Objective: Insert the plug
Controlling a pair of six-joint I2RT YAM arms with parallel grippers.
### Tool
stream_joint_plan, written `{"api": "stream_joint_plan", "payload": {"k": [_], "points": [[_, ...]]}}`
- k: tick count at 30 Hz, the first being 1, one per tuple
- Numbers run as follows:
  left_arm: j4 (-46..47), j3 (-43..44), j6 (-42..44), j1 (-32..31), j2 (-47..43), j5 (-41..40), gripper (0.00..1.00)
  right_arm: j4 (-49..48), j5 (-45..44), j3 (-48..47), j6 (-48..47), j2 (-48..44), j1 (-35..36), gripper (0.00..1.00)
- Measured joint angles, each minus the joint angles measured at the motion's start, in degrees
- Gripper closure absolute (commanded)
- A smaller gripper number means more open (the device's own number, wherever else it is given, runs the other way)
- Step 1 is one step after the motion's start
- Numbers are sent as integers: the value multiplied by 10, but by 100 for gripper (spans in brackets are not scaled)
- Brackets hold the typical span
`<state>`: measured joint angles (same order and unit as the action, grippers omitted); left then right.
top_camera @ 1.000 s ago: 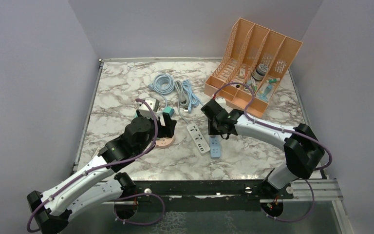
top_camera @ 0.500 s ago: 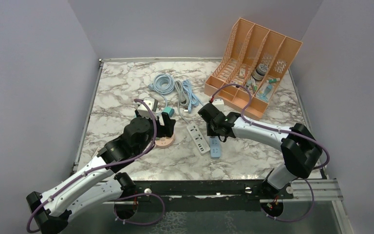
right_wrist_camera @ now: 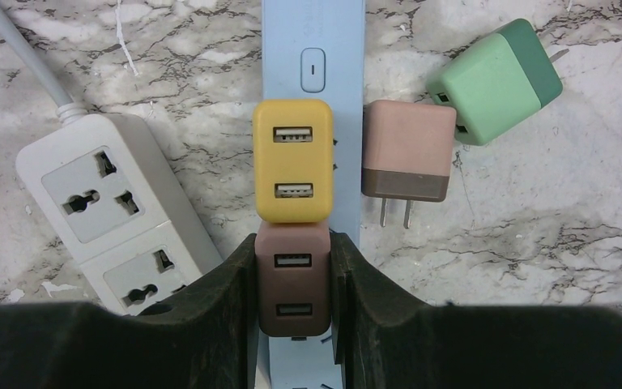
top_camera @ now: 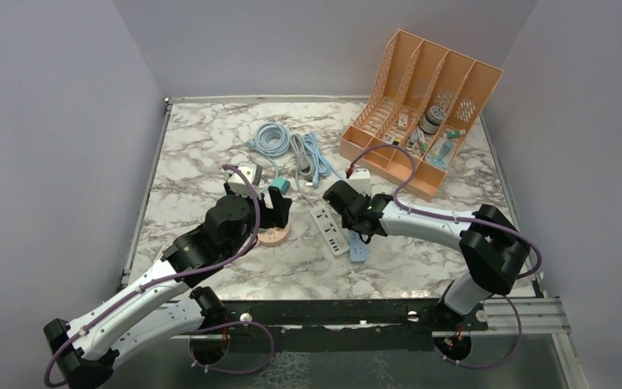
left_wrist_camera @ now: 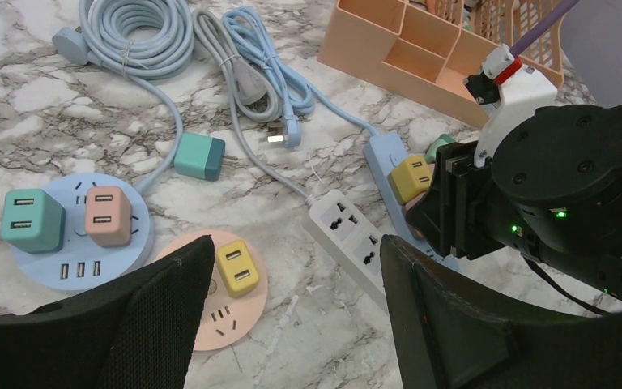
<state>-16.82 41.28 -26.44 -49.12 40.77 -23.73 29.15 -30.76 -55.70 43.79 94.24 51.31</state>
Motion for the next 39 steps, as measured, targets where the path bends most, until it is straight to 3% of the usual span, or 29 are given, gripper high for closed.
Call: {"api": "stream_joint_plan", "payload": {"k": [3, 8, 13, 27, 34, 39], "points": [[0, 0, 0, 0, 0, 0, 23, 3, -1, -1, 6, -3, 0, 98], [0, 0, 0, 0, 8, 0, 23, 22, 10, -19, 9, -16, 0, 63], [0, 0, 0, 0, 14, 0, 23, 58, 36, -38, 13, -19, -7, 44], [9, 0, 3, 0, 44, 31, 23, 72, 1, -10, 30, -167, -34, 42], [47, 1, 4, 0, 77, 84, 23, 35, 25, 48, 29, -179, -141, 32], [59, 1, -3, 0, 93, 109, 23, -10, 36, 62, 35, -136, -214, 30]]}}
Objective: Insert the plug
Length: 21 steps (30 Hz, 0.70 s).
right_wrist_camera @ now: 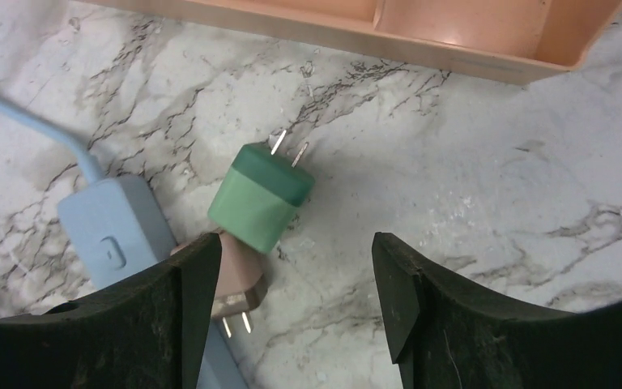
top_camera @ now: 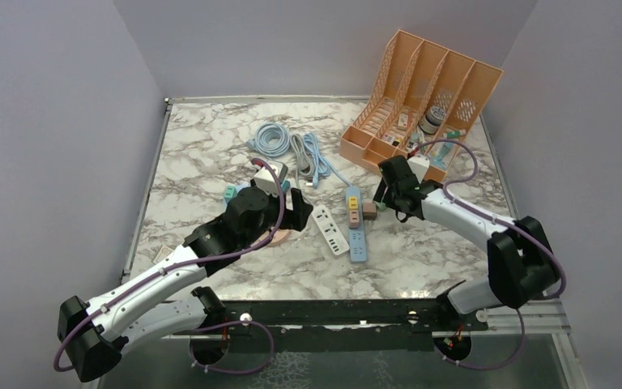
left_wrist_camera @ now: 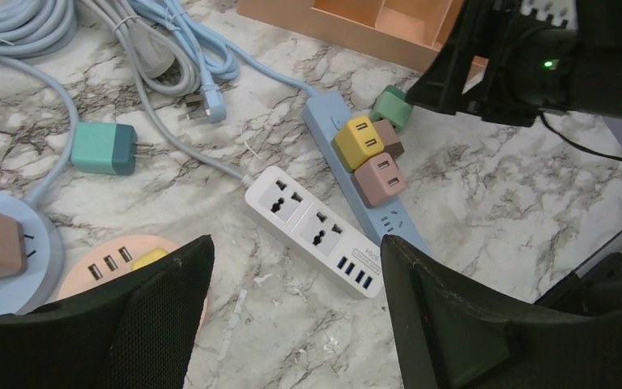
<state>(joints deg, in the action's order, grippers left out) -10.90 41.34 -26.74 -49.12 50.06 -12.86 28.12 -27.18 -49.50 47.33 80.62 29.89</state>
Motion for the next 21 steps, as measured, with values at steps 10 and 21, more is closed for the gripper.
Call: {"api": "stream_joint_plan", "payload": {"k": [10, 21], "points": [[14, 0, -20, 0, -1, 22, 23, -43, 28, -47, 27, 137, -18, 29], [14, 0, -23, 0, -3, 24, 23, -70, 28, -44, 36, 158, -19, 56]]}}
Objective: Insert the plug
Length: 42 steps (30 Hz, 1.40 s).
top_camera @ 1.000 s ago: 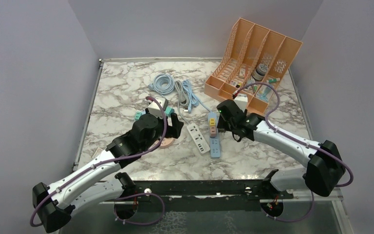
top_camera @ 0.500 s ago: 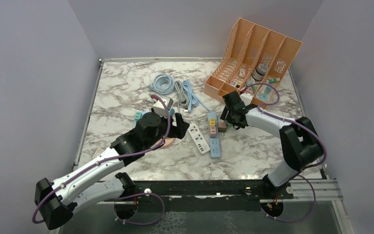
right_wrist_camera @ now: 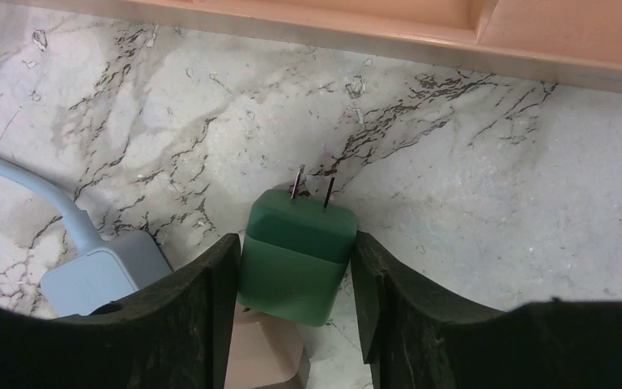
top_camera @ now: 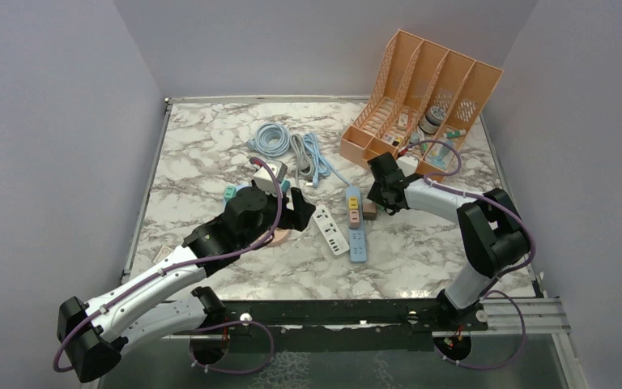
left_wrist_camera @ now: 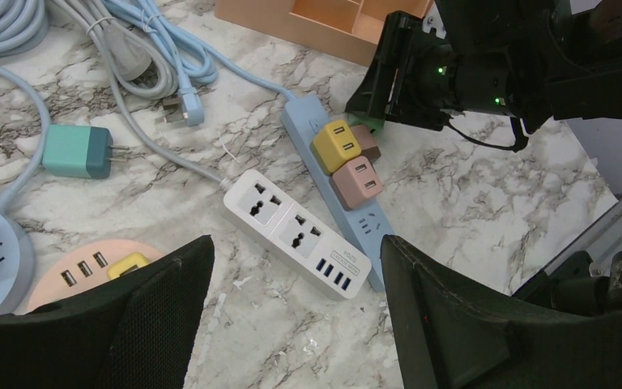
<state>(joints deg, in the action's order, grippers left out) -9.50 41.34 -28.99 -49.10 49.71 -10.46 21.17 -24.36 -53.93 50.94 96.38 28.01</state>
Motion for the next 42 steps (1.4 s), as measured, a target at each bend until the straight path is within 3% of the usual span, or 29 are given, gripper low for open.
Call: {"api": "stream_joint_plan", "payload": {"k": [6, 10, 17, 25, 33, 42], "points": [[0, 0, 0, 0, 0, 0, 23, -20, 0, 9, -13, -2, 0, 68], [0, 0, -1, 0, 0, 0, 23, -26, 4, 24, -35, -21, 0, 70], [0, 0, -21, 0, 9, 0, 23, -30, 39, 50, -93, -136, 0, 72], [-2, 2, -85, 12, 52, 7, 23, -131, 257, 108, -181, -270, 0, 82], [-5, 24, -156, 63, 72, 65, 22, -254, 501, 183, -269, -332, 4, 83], [24, 49, -225, 119, 103, 200, 22, -321, 582, 146, -395, -290, 98, 81]]}}
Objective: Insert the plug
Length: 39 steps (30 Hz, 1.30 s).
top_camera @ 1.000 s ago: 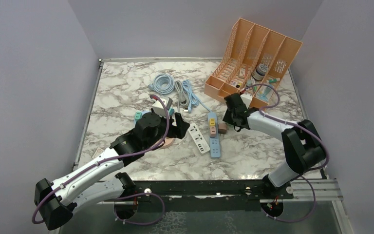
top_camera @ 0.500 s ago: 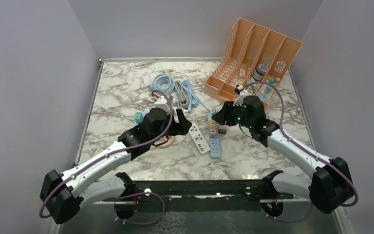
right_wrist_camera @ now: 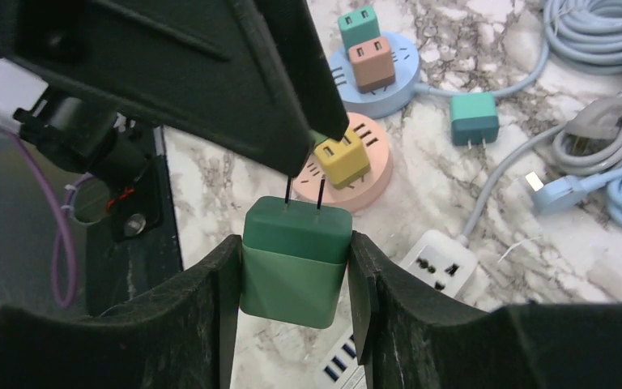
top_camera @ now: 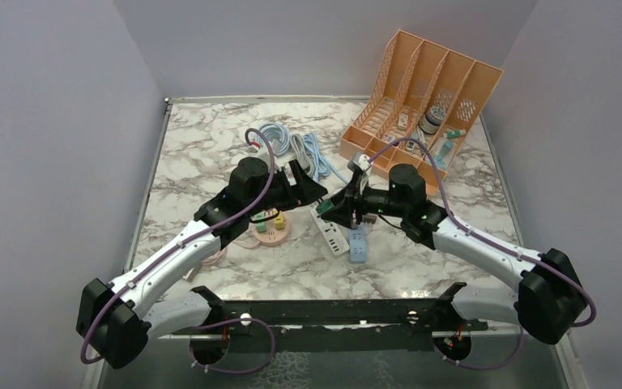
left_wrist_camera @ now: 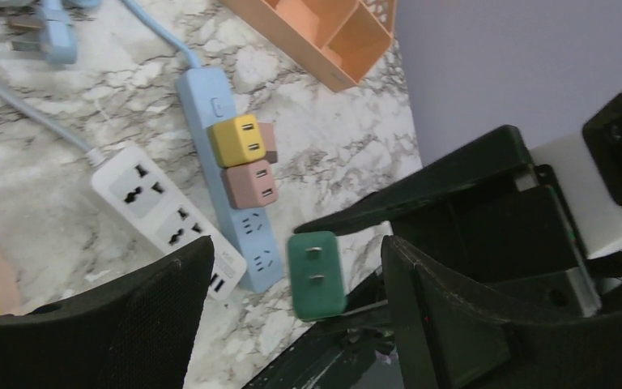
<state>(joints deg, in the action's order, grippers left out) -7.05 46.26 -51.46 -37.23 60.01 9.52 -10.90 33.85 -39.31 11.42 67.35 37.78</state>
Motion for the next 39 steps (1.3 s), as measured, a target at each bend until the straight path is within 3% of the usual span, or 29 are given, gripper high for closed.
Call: {"api": "stream_joint_plan", "payload": {"k": [8, 11, 20, 23, 26, 30, 39], "points": [[17, 11, -21, 5, 25, 96, 27, -50, 31, -9, -61, 50, 5, 79], [19, -2, -24, 8, 25, 110, 37, -60, 35, -9, -67, 53, 5, 79], [56, -32, -53, 16, 49, 147, 83, -74, 49, -9, -71, 62, 5, 79], [73, -40, -66, 20, 56, 158, 93, -71, 48, -9, -66, 63, 3, 70], [83, -43, -72, 22, 59, 162, 95, -70, 46, -9, -54, 64, 1, 48], [90, -47, -72, 23, 57, 166, 95, -71, 44, -9, -22, 56, 1, 33], [124, -68, -54, 23, -10, 153, 95, -74, -30, 37, 148, -95, 2, 28]]}}
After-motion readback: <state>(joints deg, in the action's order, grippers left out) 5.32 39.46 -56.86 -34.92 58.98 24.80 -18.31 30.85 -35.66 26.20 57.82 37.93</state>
